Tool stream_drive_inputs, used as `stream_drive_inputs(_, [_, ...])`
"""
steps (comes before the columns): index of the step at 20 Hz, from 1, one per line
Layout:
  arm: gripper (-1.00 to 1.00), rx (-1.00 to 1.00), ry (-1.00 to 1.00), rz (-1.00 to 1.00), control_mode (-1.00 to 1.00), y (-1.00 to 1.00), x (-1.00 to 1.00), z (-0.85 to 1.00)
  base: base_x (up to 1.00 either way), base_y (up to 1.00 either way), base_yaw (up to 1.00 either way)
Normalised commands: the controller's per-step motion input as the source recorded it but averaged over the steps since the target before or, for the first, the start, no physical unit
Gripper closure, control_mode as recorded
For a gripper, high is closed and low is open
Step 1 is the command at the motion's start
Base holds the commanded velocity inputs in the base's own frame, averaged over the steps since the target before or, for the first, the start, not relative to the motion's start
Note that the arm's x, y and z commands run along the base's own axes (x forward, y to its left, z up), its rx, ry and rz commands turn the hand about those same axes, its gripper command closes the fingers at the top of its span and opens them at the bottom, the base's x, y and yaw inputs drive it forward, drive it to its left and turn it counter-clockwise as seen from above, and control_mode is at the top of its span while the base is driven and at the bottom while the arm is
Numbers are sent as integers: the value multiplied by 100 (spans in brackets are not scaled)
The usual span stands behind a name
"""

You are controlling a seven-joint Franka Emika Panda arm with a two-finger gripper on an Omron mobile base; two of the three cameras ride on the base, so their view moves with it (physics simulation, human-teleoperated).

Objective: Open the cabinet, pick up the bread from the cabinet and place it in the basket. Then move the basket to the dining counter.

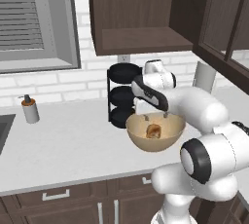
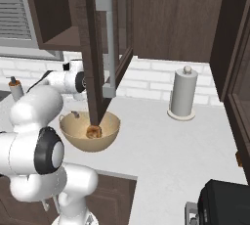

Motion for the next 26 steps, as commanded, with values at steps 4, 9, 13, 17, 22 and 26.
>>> stream_drive_inputs(4, [-100, -7, -31, 14, -100, 58, -40, 31, 0, 0, 0])
stream_drive_inputs(9, [-100, -10, -17, 21, -100, 50, -22, 5, 0, 0, 0])
stream_drive_inputs(13, [-100, 0, -2, 24, -100, 27, 2, 0, 0, 0, 0])
stream_drive_inputs(17, [-100, 0, 16, 21, -100, 24, 22, 0, 0, 0, 0])
stream_drive_inputs(22, [-100, -5, 21, 14, -100, 61, 21, -4, 0, 0, 0])
stream_drive_inputs(26, [-100, -2, 8, 9, -100, 30, 28, -22, 0, 0, 0])
